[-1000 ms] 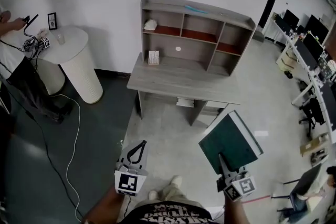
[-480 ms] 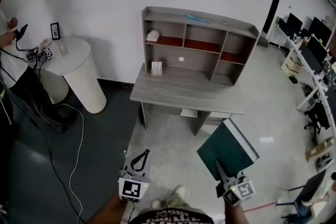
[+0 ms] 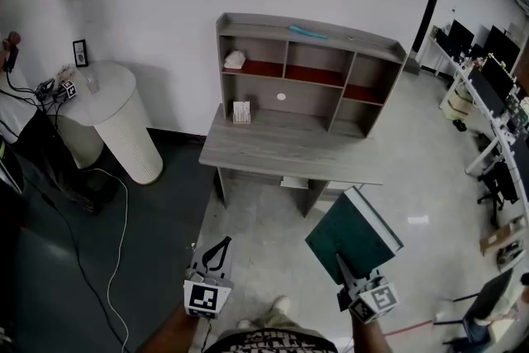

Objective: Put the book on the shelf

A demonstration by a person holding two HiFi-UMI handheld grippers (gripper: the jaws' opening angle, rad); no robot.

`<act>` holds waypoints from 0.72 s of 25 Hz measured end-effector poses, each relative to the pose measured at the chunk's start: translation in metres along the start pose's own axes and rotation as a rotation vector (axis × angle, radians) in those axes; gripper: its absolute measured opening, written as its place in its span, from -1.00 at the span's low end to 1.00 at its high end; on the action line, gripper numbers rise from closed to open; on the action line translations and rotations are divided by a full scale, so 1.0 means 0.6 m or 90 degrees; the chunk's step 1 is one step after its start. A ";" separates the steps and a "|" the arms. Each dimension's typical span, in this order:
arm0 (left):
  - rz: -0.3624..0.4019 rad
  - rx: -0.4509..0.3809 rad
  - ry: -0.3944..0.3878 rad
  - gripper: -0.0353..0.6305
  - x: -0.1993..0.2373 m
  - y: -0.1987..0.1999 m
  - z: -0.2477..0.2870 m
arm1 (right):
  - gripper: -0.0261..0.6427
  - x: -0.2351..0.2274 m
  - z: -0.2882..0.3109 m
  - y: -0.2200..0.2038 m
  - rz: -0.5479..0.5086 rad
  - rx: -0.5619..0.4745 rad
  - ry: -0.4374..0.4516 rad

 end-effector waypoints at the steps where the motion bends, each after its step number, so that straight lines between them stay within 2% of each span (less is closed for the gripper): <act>1: 0.000 0.000 0.000 -0.87 0.001 0.001 0.006 | -0.43 -0.005 0.004 -0.001 -0.002 -0.001 0.001; 6: -0.001 0.000 -0.002 -0.87 0.004 0.006 0.038 | -0.43 -0.020 0.029 0.011 0.019 -0.014 0.004; 11: 0.000 0.000 -0.004 -0.87 -0.003 0.014 0.073 | -0.43 -0.055 0.033 -0.005 -0.014 0.006 0.006; 16: 0.004 -0.008 0.000 -0.87 -0.010 0.027 0.111 | -0.43 -0.088 0.055 0.012 0.018 -0.017 0.003; 18: 0.004 -0.008 0.005 -0.87 -0.012 0.032 0.125 | -0.43 -0.105 0.061 0.006 0.011 -0.015 0.011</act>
Point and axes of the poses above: the fingertips, and each gripper's own axes: z forward along the fingers, x to its left, y out of its top, the point moved 8 cm from there along -z, backward along the fingers, and after that the axes turned 11 degrees about -z, right-handed, at the moved point
